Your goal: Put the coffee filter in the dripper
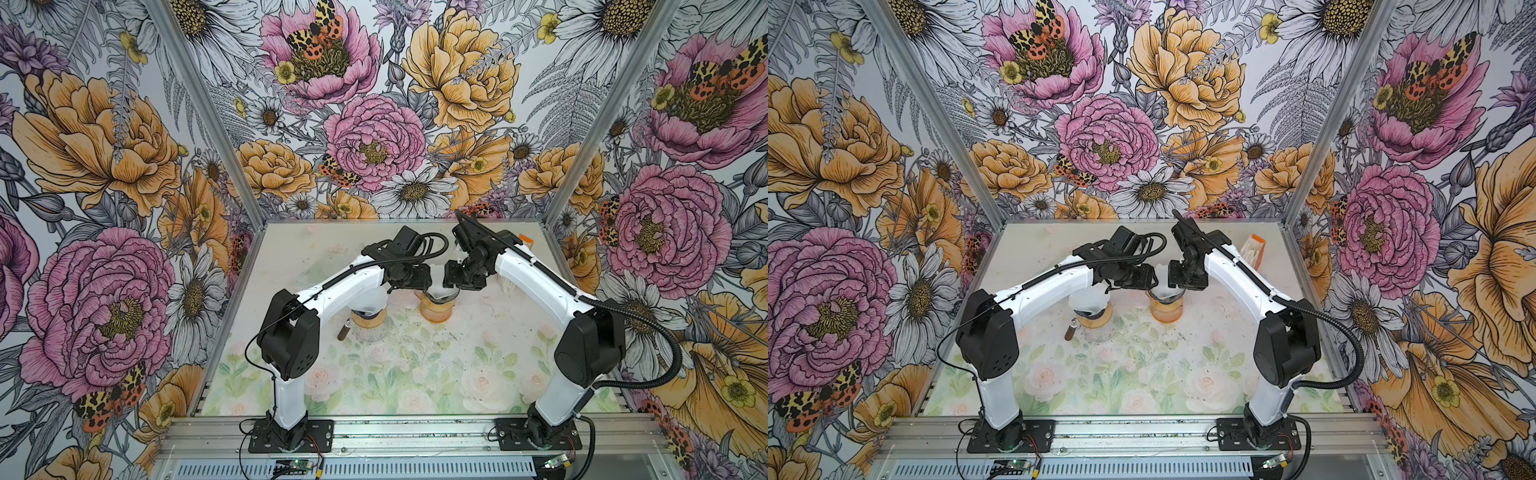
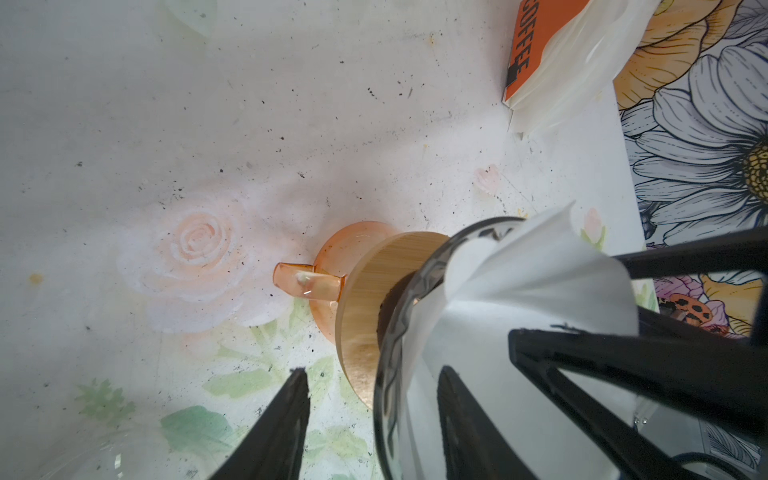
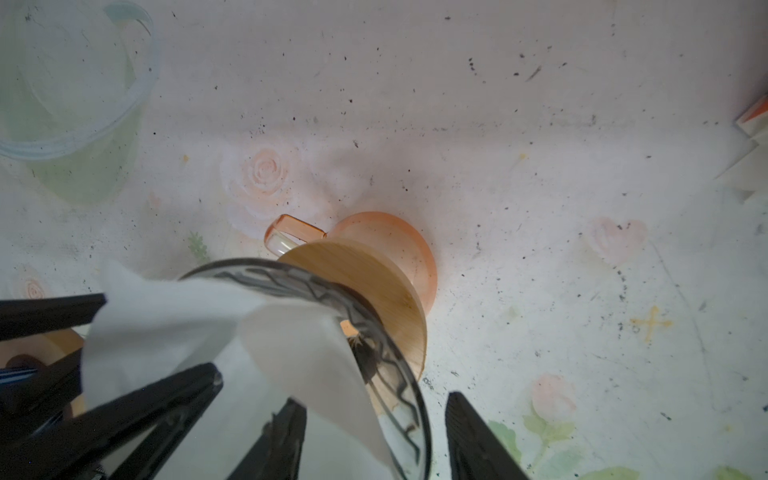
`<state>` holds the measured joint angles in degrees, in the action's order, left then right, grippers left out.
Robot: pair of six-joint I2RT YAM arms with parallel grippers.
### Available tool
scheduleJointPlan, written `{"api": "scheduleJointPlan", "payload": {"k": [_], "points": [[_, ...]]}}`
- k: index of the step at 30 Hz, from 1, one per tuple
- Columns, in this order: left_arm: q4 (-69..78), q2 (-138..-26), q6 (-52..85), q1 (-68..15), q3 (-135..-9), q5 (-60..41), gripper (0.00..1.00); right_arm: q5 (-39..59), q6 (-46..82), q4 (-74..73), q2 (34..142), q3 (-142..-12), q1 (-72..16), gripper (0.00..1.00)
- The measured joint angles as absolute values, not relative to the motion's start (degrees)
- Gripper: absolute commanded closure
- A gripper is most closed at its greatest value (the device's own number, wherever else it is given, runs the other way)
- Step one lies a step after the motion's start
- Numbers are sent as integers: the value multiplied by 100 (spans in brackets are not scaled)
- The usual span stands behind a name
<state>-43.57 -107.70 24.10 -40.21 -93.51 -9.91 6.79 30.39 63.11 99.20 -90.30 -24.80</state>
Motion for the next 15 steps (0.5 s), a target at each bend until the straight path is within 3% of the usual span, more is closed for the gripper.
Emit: {"api": "scheduleJointPlan", "payload": {"k": [15], "points": [[-4375,-10768,2410,-4021,-9295,-943,49,255,3041,6316,10022,-8934,-2429,45]]}}
